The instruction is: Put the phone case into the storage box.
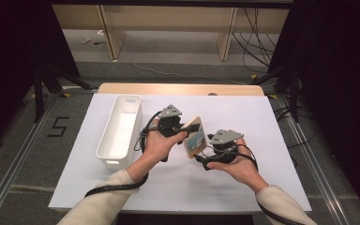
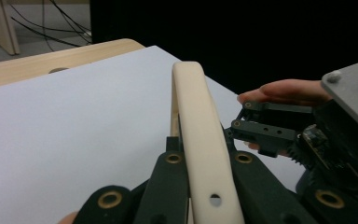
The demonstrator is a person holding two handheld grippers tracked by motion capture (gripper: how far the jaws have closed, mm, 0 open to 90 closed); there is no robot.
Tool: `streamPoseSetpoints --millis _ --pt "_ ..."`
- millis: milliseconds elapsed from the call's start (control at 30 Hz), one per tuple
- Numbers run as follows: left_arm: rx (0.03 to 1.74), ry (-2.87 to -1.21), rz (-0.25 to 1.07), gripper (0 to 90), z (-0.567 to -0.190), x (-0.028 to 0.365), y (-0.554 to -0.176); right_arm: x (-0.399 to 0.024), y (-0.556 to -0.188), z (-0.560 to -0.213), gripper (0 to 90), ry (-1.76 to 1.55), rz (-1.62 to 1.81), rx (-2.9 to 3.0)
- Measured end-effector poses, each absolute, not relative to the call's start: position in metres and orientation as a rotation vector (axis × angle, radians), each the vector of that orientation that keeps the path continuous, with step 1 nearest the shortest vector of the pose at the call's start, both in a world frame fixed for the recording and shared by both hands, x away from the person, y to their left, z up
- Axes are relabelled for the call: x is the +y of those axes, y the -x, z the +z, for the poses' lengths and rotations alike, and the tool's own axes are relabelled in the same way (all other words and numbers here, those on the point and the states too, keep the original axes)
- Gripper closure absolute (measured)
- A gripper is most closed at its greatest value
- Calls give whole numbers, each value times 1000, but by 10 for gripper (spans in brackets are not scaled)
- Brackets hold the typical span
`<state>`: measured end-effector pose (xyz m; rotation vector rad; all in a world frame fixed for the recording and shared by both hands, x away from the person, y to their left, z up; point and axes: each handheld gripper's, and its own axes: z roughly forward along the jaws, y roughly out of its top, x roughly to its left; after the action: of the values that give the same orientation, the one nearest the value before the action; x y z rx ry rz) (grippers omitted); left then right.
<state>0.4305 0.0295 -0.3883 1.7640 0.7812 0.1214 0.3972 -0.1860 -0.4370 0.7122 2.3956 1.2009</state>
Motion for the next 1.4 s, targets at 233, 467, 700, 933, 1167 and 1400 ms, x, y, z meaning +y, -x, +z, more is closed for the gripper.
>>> streamPoseSetpoints --millis 233,467,700,933,1167,1400 --pt "720 -1800 114 890 -383 32 -430 -197 -402 -434 118 -742 1232 2390" --pt "685 -1822 93 889 -384 33 -430 -207 -407 -434 148 -736 1255 2424" --pt "635 -1860 68 889 -386 30 -429 -208 -410 -440 154 -689 1247 2477" --pt "599 -1874 49 889 -386 27 -428 -207 -410 -442 160 -657 1255 2512" --pt "550 -1896 26 889 -387 24 -426 -205 -409 -443 169 -615 1264 2544" --pt "506 -1912 15 889 -387 21 -424 -204 -408 -443 208 -575 1276 2577"
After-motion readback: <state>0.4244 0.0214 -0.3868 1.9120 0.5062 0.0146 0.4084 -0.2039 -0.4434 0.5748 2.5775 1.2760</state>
